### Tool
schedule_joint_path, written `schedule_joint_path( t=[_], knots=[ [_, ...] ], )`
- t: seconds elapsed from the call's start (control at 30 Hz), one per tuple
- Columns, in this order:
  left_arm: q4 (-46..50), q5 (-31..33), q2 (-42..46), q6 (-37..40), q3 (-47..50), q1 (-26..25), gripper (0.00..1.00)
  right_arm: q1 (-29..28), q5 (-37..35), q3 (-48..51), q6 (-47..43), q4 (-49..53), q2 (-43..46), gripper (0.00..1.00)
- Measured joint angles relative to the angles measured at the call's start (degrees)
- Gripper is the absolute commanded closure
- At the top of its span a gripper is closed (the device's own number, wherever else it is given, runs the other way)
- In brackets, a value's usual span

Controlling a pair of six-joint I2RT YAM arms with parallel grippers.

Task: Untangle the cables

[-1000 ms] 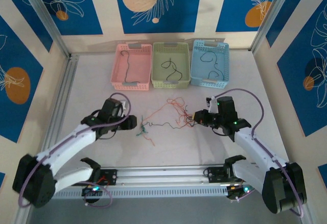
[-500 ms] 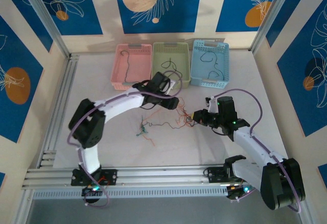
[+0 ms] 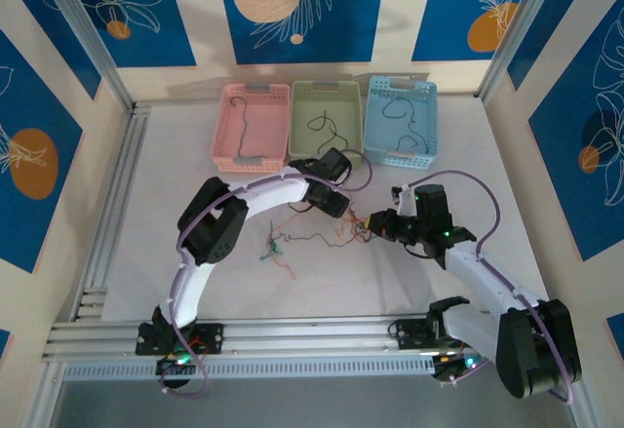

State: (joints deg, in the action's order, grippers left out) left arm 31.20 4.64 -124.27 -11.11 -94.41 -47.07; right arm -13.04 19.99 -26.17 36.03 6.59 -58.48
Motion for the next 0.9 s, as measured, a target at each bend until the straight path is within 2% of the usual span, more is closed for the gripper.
schedule_joint_path(
  t=[0.13, 0.2, 0.3, 0.37, 0.6, 0.8, 0.9],
  knots=[
    [0.22, 0.33, -0.46, 0.02, -0.04, 0.00, 0.88, 0.00, 0.00, 0.00, -0.02, 0.00, 0.00, 1.00],
    [0.07, 0.70, -0.44, -0.02, -0.04, -0.02, 1.00, 0.02, 0.00, 0.00, 0.00, 0.00, 0.00, 1.00],
    [-1.81, 2.29, 0.42, -0.04, 1.90, -0.09, 1.00, 0.11, 0.00, 0.00, 0.00, 0.00, 0.02, 1.00],
    [-3.93, 3.93, 3.43, -0.52, 6.93, -0.11, 1.00, 0.22, 0.00, 0.04, 0.00, 0.00, 0.09, 1.00],
    [-6.97, 8.59, 25.18, -2.86, 26.36, 2.71, 1.00, 0.55, -0.02, 0.44, 0.22, 0.02, 0.11, 1.00],
    [-7.21, 9.68, 48.50, -6.08, 38.86, 14.99, 1.00, 2.95, -0.04, 0.96, 1.09, 0.02, 0.13, 1.00],
    [-4.81, 10.54, 58.12, -7.15, 42.01, 18.95, 1.00, 5.44, -0.02, 1.95, 2.16, 0.02, 0.20, 1.00]
  ],
)
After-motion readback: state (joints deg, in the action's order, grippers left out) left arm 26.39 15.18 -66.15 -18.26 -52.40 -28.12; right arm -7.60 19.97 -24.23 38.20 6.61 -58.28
